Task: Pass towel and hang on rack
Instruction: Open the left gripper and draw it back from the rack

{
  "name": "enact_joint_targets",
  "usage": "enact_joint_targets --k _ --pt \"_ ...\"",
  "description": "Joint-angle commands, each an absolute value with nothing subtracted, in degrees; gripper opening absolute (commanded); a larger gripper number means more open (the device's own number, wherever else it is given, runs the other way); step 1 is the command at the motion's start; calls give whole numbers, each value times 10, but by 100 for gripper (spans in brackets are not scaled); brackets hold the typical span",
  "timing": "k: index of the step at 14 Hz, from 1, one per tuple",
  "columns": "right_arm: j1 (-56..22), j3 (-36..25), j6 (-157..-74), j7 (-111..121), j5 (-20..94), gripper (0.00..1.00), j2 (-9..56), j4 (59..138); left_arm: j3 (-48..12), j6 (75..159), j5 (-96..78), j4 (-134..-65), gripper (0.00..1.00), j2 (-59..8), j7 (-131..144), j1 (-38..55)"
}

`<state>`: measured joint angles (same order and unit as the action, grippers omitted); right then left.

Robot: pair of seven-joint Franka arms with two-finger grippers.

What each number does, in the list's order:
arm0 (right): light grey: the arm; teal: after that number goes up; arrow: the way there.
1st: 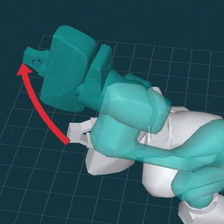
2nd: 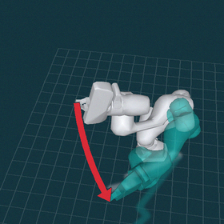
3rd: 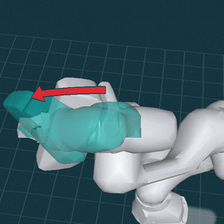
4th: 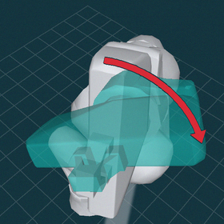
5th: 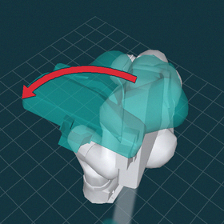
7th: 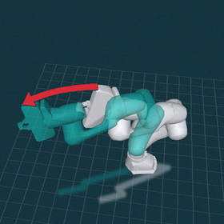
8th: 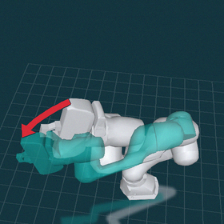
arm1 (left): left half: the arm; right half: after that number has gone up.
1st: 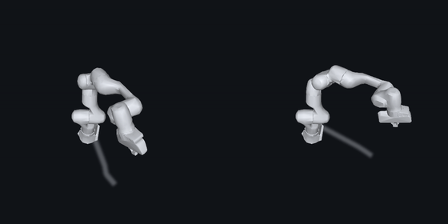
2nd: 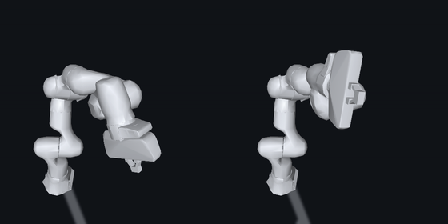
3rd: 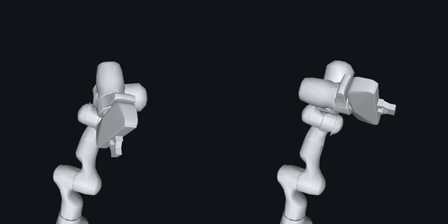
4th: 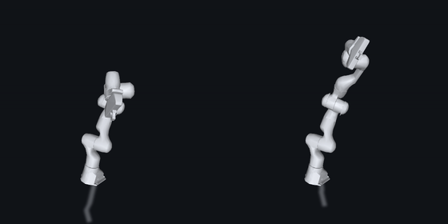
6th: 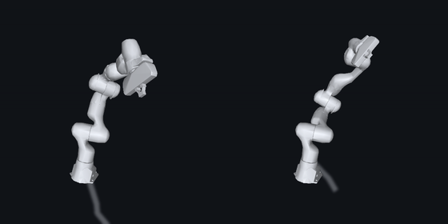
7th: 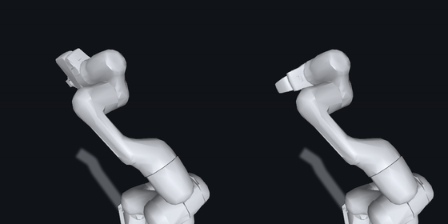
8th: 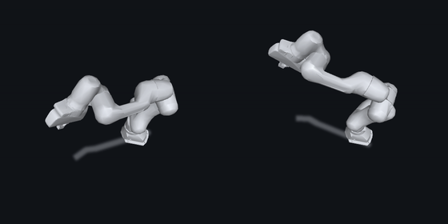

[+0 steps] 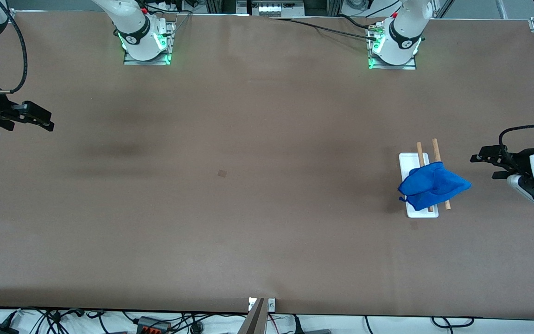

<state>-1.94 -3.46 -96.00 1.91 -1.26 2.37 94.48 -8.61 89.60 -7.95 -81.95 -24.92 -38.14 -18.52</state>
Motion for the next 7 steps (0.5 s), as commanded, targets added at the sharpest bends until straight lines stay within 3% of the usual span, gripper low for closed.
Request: enact_joint_targets --k 1,4,7 --pt "-22 -36 -954 27 -18 100 14 950 -90 868 -81 -810 93 -226 -321 -178" --pt "-22 -36 -953 22 -16 100 13 948 -90 823 -80 -772 100 -221 -266 -166" --pt "-22 -35 -952 19 -15 100 13 947 -88 819 -73 -745 100 -223 -247 -143"
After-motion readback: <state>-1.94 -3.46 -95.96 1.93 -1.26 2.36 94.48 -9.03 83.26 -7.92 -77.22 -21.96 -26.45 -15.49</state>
